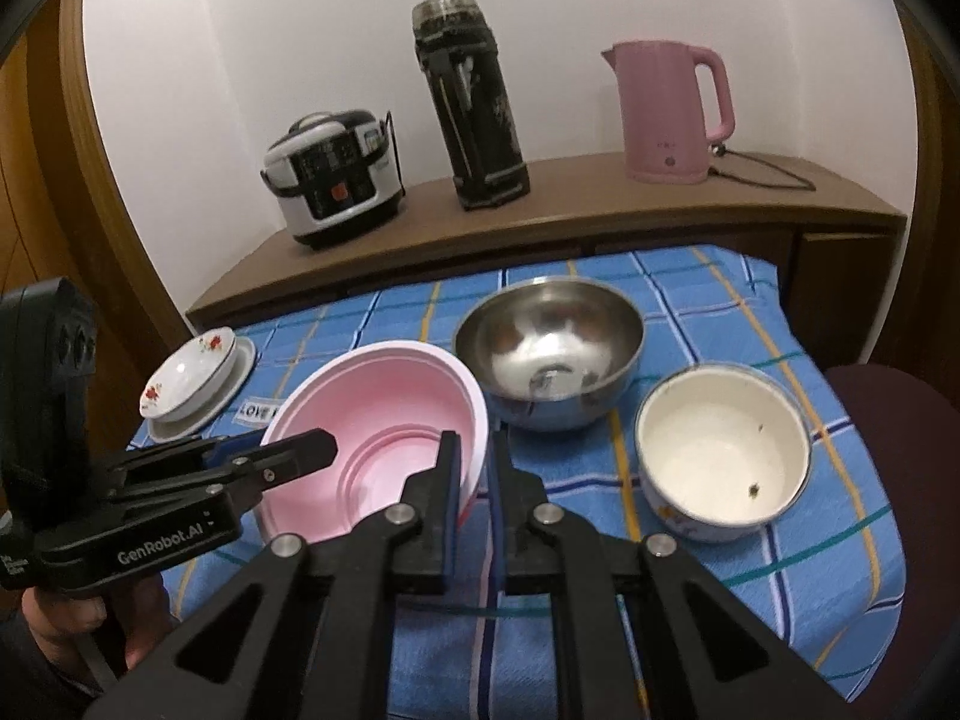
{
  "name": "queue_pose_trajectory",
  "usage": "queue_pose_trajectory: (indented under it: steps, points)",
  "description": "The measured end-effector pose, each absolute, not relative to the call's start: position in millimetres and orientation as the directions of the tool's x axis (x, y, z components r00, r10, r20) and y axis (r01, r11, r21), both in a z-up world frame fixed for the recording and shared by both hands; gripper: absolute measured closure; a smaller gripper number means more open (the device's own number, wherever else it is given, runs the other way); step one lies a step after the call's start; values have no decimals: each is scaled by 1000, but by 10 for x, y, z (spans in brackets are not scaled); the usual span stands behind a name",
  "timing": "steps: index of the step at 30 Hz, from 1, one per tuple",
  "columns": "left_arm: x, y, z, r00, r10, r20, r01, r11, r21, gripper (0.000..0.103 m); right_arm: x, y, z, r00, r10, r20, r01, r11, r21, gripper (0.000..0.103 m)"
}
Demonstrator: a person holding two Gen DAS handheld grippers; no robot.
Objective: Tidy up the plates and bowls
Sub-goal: 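Grasp the pink-inside red bowl rim with the left gripper and lift, then carry the red bowl with the left gripper over the steel bowl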
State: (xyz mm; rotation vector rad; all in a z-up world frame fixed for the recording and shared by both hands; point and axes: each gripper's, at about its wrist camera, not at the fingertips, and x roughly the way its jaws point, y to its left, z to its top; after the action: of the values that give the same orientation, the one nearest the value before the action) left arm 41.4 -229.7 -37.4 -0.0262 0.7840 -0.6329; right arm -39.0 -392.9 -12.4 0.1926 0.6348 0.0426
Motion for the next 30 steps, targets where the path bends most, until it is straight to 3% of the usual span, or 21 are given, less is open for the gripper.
queue_pose_trajectory:
  steps: [30]
  points:
    - [613,-2384,170,635,-573,-517,555,805,-210,74,-242,-3986,468,888,58,-457,11,989,148,94]
